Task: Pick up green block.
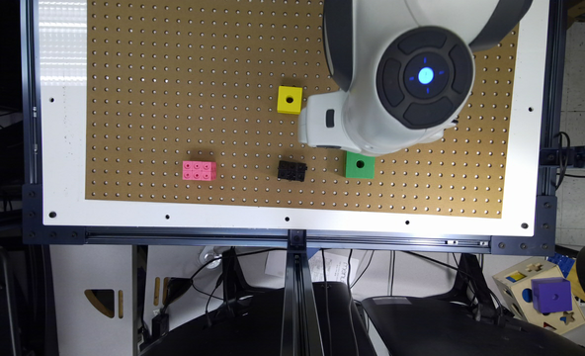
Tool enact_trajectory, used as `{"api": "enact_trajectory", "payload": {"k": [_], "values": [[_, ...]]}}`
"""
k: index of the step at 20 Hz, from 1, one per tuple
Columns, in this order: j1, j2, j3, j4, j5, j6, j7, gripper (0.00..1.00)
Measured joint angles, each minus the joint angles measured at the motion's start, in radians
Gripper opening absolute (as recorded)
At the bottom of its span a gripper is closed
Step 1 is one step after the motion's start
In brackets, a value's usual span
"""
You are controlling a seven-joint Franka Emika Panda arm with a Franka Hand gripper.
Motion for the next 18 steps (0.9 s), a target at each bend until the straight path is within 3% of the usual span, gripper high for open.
{"api": "enact_trajectory", "payload": {"k": [3, 8, 11, 15, 18], "values": [[0.0, 0.016, 0.002, 0.003, 0.0, 0.002, 0.0, 1.0], [0.0, 0.077, 0.003, 0.008, 0.0, 0.054, 0.0, 1.0], [0.0, 0.089, 0.003, 0.017, 0.0, 0.058, 0.0, 1.0], [0.002, 0.126, 0.012, 0.02, 0.0, 0.089, 0.002, 1.0], [0.003, 0.155, 0.018, 0.04, 0.0, 0.102, 0.005, 1.0]]}}
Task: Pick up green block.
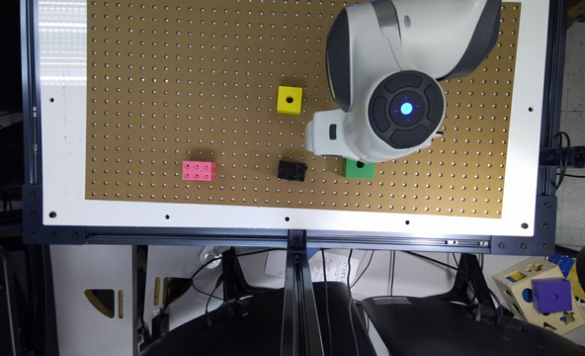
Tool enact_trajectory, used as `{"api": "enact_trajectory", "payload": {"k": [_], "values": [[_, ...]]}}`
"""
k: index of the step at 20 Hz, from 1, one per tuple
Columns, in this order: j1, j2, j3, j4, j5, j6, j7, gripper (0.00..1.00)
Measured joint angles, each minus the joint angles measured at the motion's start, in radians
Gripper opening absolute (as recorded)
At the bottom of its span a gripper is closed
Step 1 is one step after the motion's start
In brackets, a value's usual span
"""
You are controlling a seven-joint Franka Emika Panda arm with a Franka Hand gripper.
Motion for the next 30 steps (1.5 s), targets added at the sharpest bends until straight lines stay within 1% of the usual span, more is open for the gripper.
{"api": "enact_trajectory", "payload": {"k": [3, 9, 12, 15, 16, 17, 18, 19, 24, 26, 29, 30], "values": [[0.0, 0.015, 0.004, 0.027, 0.0, -0.002, 0.002, 1.0], [0.001, 0.051, 0.006, 0.081, 0.0, -0.004, 0.003, 1.0], [0.001, 0.06, 0.007, 0.092, 0.0, -0.004, 0.004, 1.0], [0.001, 0.068, 0.008, 0.094, 0.0, -0.004, 0.005, 1.0], [0.001, 0.08, 0.008, 0.095, 0.0, 0.001, 0.005, 1.0], [0.001, 0.099, 0.008, 0.096, 0.0, 0.015, 0.005, 1.0], [0.002, 0.107, 0.008, 0.104, -0.0031, 0.019, 0.009, 1.0], [0.002, 0.112, 0.008, 0.11, -0.0031, 0.017, 0.009, 1.0], [0.004, 0.115, 0.008, 0.115, -0.0031, 0.015, 0.011, 1.0], [0.007, 0.123, 0.008, 0.129, -0.0031, 0.015, 0.013, 1.0], [0.013, 0.142, 0.008, 0.161, -0.0031, 0.012, 0.016, 1.0], [0.014, 0.151, 0.008, 0.176, -0.0031, 0.01, 0.016, 0.0]]}}
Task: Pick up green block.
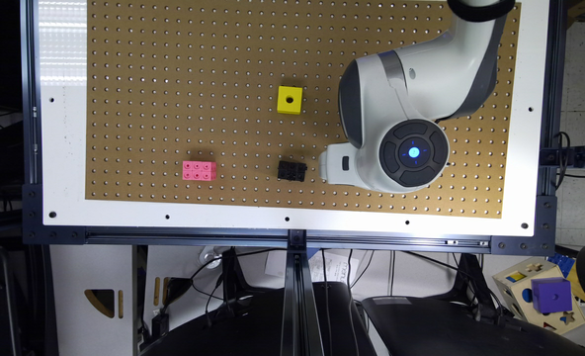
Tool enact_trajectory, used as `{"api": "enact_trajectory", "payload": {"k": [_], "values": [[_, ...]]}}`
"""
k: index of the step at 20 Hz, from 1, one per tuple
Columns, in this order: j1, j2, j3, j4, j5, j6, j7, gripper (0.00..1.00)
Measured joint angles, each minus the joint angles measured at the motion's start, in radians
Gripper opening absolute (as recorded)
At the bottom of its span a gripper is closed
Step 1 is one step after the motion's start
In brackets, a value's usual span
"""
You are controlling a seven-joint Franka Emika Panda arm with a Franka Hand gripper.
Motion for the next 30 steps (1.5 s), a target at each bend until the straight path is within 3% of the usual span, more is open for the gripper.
{"api": "enact_trajectory", "payload": {"k": [14, 19, 30], "values": [[-0.001, -0.01, -0.005, 0.0, 0.0, -0.025, 0.0, 0.0], [-0.001, -0.073, -0.005, 0.0, 0.0, -0.099, 0.0, 0.0], [-0.001, -0.172, -0.005, 0.0, 0.0, -0.198, 0.001, 0.0]]}}
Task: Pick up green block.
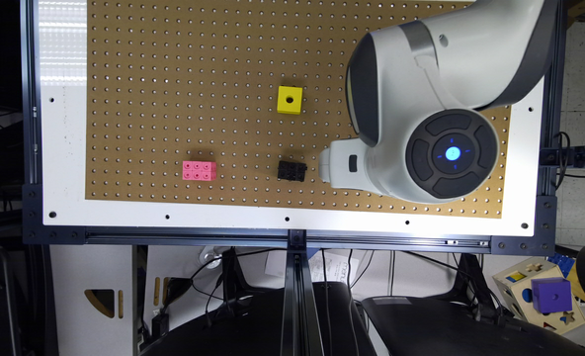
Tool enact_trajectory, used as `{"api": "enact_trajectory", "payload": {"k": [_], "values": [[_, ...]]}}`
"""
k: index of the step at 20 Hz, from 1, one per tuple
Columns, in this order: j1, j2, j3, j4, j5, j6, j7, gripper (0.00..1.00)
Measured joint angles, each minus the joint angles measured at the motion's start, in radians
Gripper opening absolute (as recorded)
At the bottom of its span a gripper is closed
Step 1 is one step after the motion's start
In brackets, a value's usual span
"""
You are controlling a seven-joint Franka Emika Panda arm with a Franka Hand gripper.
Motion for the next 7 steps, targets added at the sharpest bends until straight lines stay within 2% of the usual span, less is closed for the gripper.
{"api": "enact_trajectory", "payload": {"k": [7], "values": [[0.0, -0.011, 0.0, 0.0, 0.0, -0.013, 0.0, 0.0]]}}
